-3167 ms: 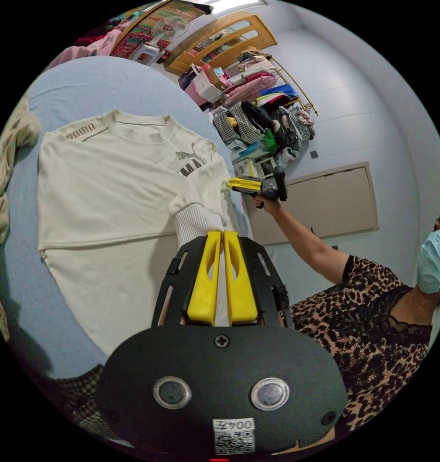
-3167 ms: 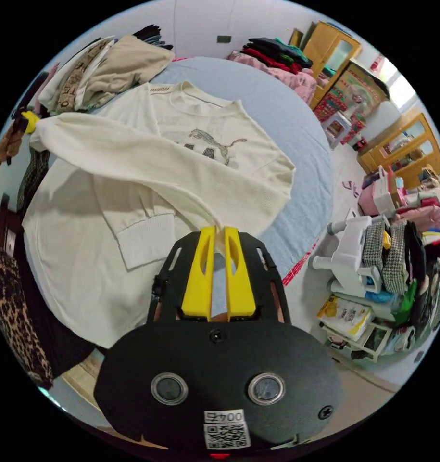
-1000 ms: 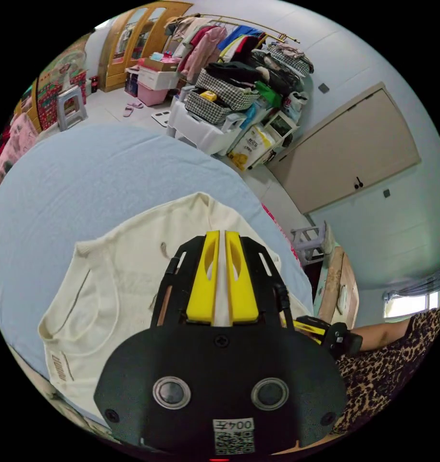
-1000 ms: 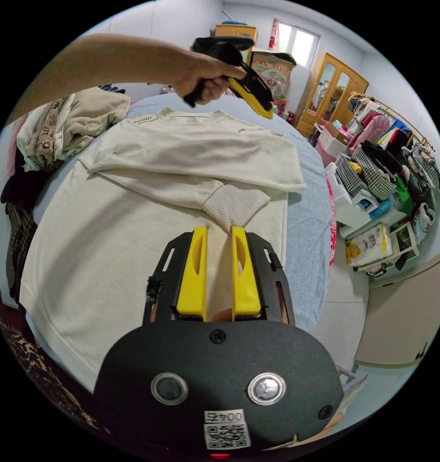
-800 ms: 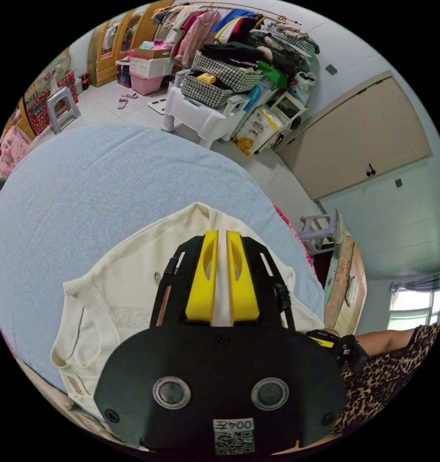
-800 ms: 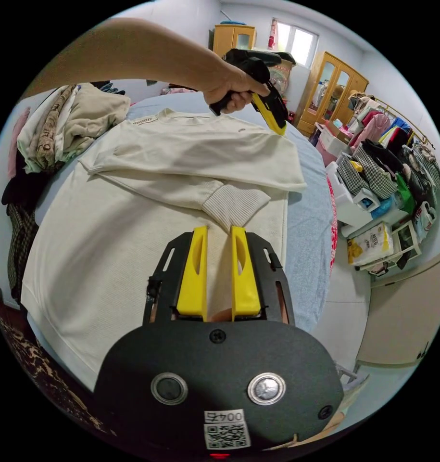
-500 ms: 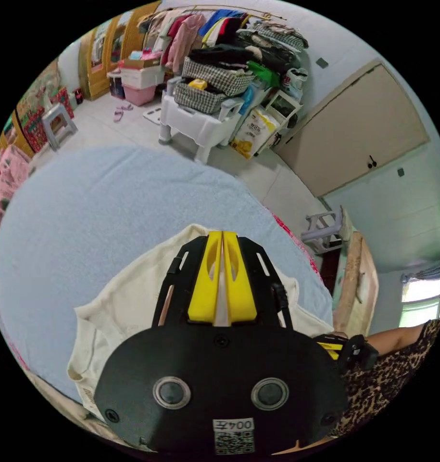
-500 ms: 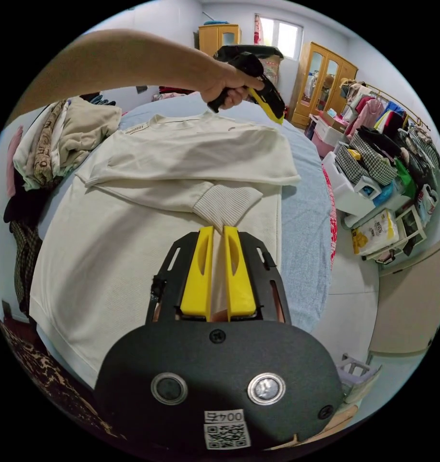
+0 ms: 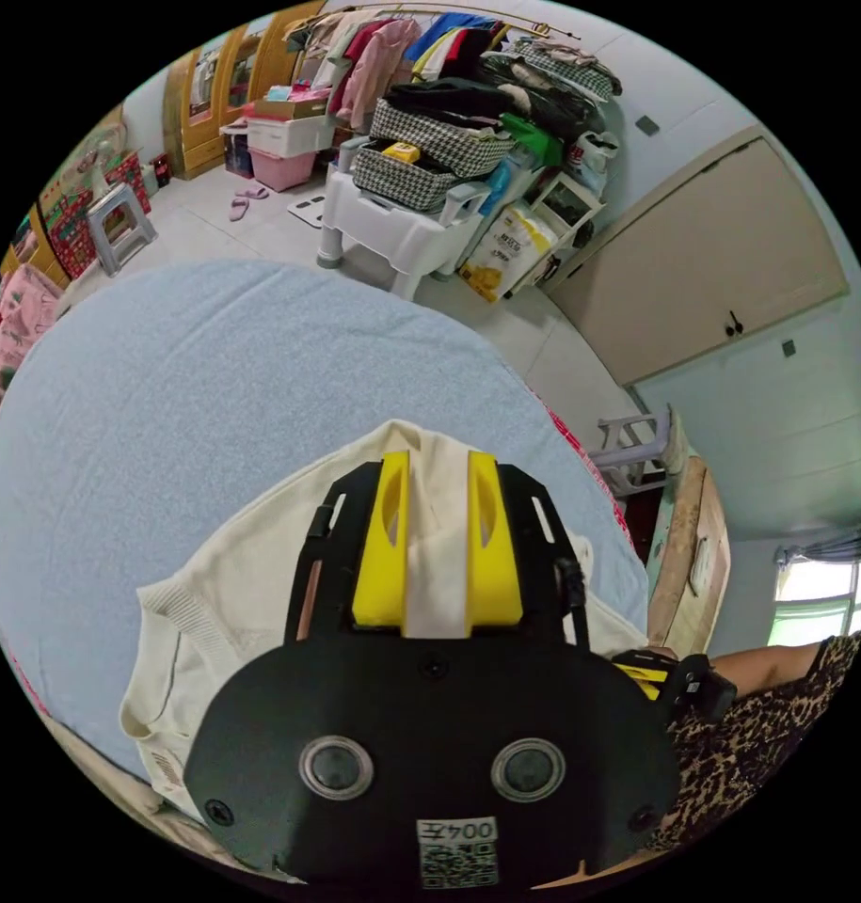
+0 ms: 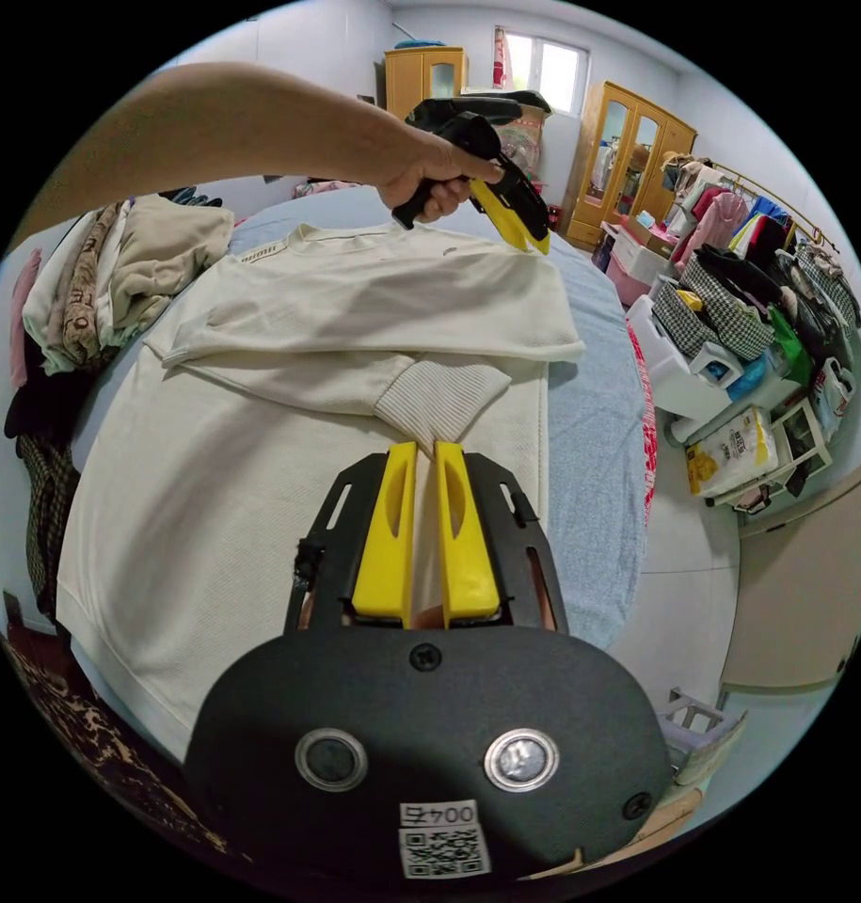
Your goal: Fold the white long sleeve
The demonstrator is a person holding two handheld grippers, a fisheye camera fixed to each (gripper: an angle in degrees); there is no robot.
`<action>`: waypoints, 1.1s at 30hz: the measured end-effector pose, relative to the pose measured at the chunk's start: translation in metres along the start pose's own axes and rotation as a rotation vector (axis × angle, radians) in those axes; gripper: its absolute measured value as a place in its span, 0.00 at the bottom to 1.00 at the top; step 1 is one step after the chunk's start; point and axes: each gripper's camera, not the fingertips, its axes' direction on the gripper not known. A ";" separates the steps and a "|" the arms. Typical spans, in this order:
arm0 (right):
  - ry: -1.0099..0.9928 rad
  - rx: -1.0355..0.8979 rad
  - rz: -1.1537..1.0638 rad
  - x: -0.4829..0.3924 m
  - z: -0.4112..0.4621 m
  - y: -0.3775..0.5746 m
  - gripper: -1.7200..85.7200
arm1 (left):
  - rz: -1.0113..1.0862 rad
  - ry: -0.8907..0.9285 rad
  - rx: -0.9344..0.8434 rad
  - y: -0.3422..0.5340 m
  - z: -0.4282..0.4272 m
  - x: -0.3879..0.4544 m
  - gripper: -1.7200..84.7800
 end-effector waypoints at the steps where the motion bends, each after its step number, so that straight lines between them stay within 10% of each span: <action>1: -0.001 0.000 0.000 0.000 0.000 0.001 0.07 | 0.005 0.019 -0.002 0.002 0.003 -0.002 0.09; 15: 0.005 -0.001 0.001 0.006 -0.002 0.004 0.07 | 0.089 -0.287 -0.023 -0.009 -0.031 0.005 0.05; 20: 0.002 -0.001 0.003 0.010 -0.003 0.003 0.07 | -0.003 -0.051 -0.094 0.010 -0.041 -0.027 0.12; 33: -0.003 0.000 0.009 0.025 -0.009 -0.001 0.06 | -0.442 0.009 0.304 0.430 -0.197 -0.117 0.11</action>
